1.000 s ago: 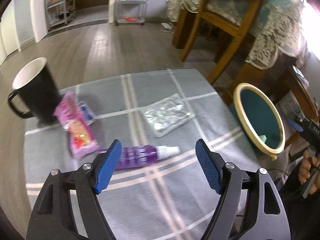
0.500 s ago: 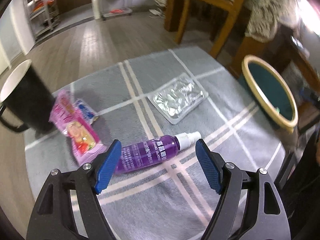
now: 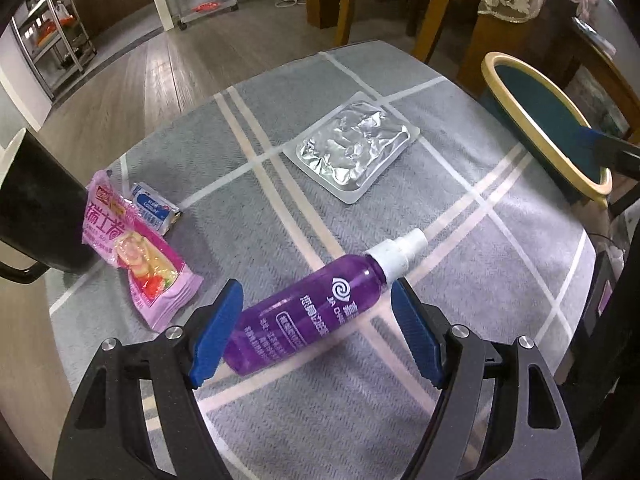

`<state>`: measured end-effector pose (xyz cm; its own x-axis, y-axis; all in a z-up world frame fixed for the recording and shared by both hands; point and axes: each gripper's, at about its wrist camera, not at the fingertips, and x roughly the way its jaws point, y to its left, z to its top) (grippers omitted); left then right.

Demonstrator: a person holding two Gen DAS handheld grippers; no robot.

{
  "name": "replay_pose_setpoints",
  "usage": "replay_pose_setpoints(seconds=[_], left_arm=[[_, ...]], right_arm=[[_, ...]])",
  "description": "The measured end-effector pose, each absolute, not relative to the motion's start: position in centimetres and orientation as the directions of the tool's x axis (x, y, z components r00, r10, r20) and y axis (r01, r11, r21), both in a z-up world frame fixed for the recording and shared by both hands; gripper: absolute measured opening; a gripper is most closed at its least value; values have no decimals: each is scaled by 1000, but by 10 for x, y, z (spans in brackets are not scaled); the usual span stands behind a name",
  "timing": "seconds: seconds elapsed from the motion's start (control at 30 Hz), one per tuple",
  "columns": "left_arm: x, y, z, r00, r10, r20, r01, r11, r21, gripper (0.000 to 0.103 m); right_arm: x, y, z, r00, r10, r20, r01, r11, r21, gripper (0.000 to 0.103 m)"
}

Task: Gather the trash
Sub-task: 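Move both tools back toward the cushion, then grasp the silver blister pack with the right tool while the left tool grasps the purple spray bottle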

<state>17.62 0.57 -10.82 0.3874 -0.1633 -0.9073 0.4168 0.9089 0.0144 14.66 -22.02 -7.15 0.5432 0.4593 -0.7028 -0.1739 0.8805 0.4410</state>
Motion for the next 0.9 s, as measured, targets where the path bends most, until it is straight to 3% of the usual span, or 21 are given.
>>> replay_pose_setpoints(seconds=[0.3, 0.57, 0.9], left_arm=[[168, 14, -116, 359, -150, -921, 432, 901, 22, 74], [173, 38, -116, 323, -175, -930, 329, 942, -63, 42], [175, 52, -115, 297, -225, -928, 253, 956, -150, 41]], right_arm=[[197, -157, -100, 404, 531, -745, -134, 840, 526, 83], [233, -116, -115, 341, 521, -782, -100, 847, 521, 83], [278, -85, -117, 342, 436, -832, -90, 897, 433, 86]])
